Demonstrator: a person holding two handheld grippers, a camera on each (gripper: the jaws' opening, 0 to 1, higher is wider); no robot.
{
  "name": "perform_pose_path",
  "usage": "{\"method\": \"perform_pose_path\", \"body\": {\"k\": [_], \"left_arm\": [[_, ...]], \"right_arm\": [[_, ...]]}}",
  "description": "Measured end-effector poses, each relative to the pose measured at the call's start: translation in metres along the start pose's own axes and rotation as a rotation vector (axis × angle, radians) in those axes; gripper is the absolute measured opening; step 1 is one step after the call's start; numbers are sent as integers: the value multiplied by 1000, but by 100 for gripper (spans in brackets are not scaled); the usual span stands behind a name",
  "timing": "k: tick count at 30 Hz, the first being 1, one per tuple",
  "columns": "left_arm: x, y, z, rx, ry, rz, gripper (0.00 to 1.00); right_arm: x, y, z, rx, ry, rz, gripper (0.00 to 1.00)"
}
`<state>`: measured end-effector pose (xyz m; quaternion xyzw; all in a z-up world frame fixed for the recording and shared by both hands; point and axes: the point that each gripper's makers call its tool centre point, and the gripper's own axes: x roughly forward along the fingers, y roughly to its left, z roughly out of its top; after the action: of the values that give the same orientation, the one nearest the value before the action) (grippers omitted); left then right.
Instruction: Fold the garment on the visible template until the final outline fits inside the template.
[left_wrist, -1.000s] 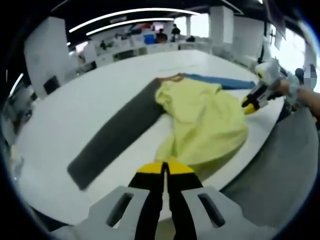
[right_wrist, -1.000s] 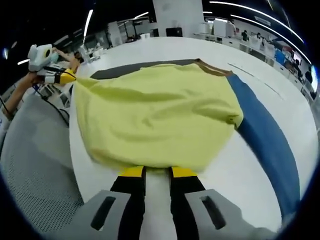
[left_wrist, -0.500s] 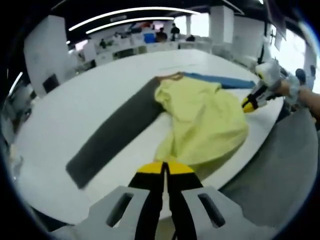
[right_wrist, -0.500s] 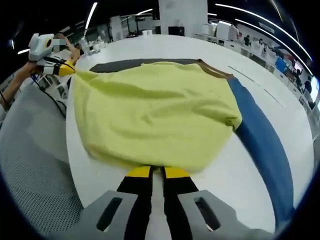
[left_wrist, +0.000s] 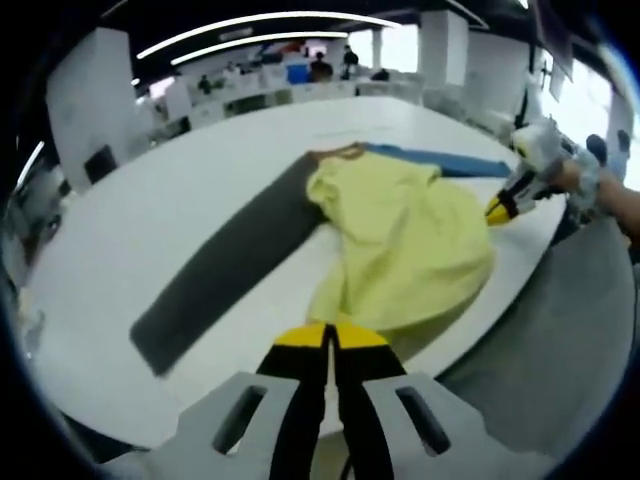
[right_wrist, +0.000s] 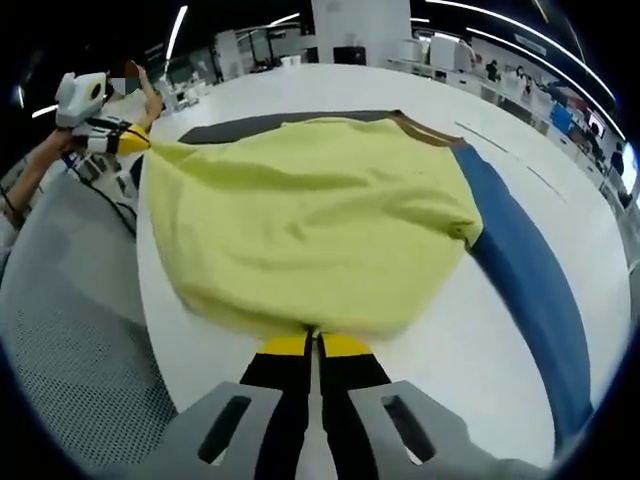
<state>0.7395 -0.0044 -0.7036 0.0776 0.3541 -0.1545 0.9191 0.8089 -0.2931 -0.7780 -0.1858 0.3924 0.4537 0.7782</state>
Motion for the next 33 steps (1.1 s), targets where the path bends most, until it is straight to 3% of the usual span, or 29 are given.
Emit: {"method": "perform_pose_path", "body": {"k": [21, 33], "left_arm": [[-1, -1, -4, 14, 21, -10, 0], [-2, -9, -16, 22, 60, -28, 0]], "right_arm": [[-36, 11, -17, 59, -34, -20, 3], [-57, 20, -23, 64, -47, -19, 3]]}}
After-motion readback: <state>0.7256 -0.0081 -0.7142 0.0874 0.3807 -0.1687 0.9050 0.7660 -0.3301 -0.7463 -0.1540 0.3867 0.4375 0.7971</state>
